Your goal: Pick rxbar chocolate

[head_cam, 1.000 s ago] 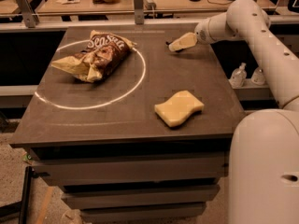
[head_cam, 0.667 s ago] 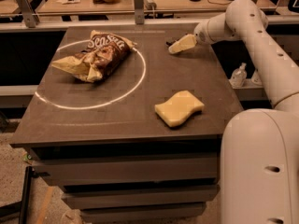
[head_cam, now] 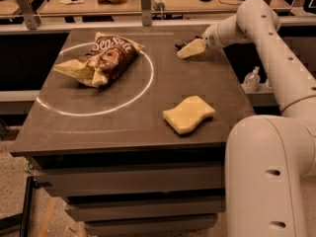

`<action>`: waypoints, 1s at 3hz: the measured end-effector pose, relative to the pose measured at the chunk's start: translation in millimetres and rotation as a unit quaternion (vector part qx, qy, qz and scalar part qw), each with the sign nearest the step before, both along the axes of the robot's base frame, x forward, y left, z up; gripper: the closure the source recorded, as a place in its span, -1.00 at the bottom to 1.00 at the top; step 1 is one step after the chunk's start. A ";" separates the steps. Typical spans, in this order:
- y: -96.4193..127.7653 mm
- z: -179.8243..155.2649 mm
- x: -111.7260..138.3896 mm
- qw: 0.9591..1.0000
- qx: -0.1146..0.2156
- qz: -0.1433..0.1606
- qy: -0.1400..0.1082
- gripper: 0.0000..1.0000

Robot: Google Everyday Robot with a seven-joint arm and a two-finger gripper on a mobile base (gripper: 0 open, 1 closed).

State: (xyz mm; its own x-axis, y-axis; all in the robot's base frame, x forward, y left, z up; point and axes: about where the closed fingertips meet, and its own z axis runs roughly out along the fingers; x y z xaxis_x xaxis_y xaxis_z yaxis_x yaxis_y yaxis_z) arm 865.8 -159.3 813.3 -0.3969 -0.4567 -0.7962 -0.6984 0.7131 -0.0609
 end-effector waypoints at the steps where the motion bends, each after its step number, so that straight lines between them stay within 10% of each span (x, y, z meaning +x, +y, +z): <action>1: -0.1 4.6 -0.1 1.000 0.000 0.000 0.000 0.28; 3: -0.1 12.4 -0.3 1.000 0.000 0.000 0.000 1.00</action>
Offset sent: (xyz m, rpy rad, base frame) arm -0.0383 -0.0007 0.0270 0.0221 0.0008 0.0297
